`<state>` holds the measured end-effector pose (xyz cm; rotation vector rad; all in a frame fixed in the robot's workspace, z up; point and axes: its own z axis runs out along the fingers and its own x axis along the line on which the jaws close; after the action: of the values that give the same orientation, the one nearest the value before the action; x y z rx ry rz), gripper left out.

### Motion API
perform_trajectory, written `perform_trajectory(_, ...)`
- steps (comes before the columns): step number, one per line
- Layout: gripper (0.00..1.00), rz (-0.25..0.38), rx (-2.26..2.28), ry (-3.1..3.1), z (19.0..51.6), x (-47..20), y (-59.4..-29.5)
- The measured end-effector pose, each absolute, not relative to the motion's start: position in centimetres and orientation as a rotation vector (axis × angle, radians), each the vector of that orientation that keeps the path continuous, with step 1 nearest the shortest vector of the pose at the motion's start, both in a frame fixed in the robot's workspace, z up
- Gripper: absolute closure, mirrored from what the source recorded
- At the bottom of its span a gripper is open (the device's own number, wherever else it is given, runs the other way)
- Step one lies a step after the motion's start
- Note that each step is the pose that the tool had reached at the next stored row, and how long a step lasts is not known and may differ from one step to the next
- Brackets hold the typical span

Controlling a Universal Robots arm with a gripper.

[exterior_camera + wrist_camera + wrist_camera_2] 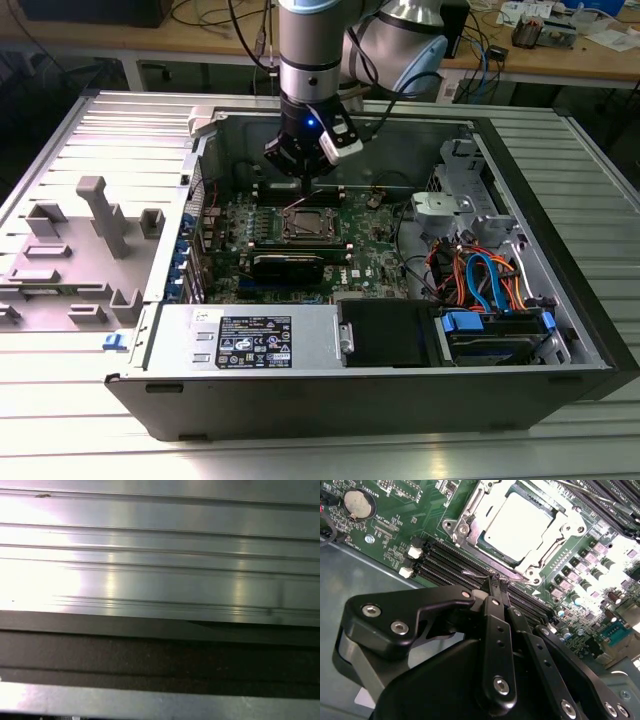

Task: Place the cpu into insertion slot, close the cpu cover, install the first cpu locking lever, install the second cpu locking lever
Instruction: 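Install the first cpu locking lever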

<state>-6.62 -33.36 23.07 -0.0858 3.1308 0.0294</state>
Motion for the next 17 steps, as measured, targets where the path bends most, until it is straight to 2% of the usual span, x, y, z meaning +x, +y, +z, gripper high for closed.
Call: perform_trajectory(17,0.89,0.027,-0.086,3.131,21.9,-5.1,-33.3)
